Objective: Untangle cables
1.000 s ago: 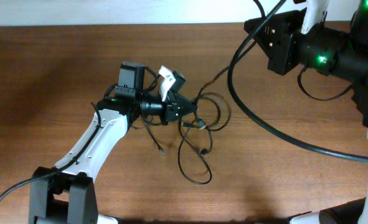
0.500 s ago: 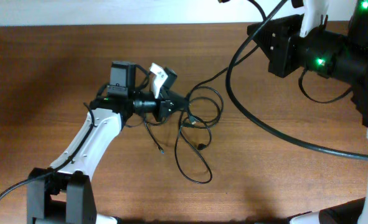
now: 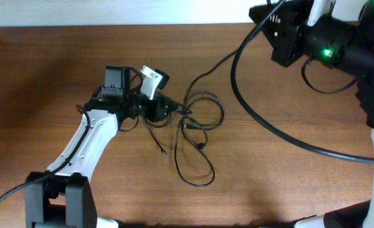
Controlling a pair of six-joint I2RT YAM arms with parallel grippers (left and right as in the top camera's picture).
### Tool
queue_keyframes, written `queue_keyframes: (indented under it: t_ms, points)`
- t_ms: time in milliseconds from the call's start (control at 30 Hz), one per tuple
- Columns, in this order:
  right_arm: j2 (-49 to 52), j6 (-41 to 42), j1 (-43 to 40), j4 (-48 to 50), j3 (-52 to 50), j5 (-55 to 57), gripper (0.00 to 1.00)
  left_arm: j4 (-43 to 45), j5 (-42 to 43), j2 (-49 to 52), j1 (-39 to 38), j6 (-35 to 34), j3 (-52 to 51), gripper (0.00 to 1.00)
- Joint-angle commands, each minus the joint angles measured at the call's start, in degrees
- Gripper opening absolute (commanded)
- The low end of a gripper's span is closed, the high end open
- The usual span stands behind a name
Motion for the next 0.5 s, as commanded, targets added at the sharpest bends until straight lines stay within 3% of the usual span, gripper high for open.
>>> queue_keyframes:
  t_ms: [0,33,167,367,467]
  points:
    - [-0.2,2.9,0.0,2.4,0.9,-2.6,0.04,-1.9,-0.6,0.2,0.0,0.4,0.2,0.82]
    - [-0.2,3.0,0.0,2.5,0.9,-2.6,0.04,-2.8,-0.6,0.2,0.0,0.4,0.2,0.88]
    - [-0.2,3.4,0.0,2.4,0.9,-2.6,0.04,-4.0,0.1,0.2,0.0,1.1,0.2,0.86]
    - [-0.2,3.4,0.0,-2.2,0.9,-2.9,0.04,-4.0,20.3,0.2,-0.5,14.4,0.2,0.86]
    - [-0.2,3.4,0.0,-4.7,0.9,-2.8,0.04,-3.9,22.4,0.0,-3.9,19.5,0.2,0.90]
